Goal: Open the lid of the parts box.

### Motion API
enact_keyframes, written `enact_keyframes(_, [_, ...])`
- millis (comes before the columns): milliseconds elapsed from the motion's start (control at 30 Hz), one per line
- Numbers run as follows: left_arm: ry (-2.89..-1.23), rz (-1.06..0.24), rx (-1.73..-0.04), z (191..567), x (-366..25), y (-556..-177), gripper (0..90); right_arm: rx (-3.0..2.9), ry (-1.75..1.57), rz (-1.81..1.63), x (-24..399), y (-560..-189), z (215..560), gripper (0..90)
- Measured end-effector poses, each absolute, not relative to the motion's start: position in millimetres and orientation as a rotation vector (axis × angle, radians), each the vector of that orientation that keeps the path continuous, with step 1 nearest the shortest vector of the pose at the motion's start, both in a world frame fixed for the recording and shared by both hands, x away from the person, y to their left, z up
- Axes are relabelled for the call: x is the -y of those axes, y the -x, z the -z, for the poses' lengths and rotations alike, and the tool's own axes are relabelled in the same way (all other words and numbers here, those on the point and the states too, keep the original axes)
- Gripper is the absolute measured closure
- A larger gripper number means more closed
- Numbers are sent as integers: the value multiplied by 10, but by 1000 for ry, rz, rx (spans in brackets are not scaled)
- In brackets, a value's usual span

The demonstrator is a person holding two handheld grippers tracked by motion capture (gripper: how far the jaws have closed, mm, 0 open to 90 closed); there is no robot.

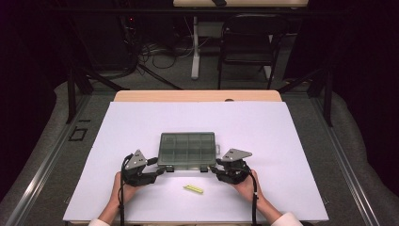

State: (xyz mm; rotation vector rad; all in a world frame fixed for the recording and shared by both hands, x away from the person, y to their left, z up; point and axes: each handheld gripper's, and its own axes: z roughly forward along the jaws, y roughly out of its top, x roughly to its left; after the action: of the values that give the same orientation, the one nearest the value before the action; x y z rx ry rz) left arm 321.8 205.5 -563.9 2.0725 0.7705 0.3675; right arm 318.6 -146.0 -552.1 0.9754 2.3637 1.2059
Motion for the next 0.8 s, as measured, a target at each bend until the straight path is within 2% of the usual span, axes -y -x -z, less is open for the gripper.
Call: enact_keyframes(800, [-2073, -383, -756, 5636, -2051, -3210, 472, -2366, -1035, -1277, 1515, -3200, 5500, 649])
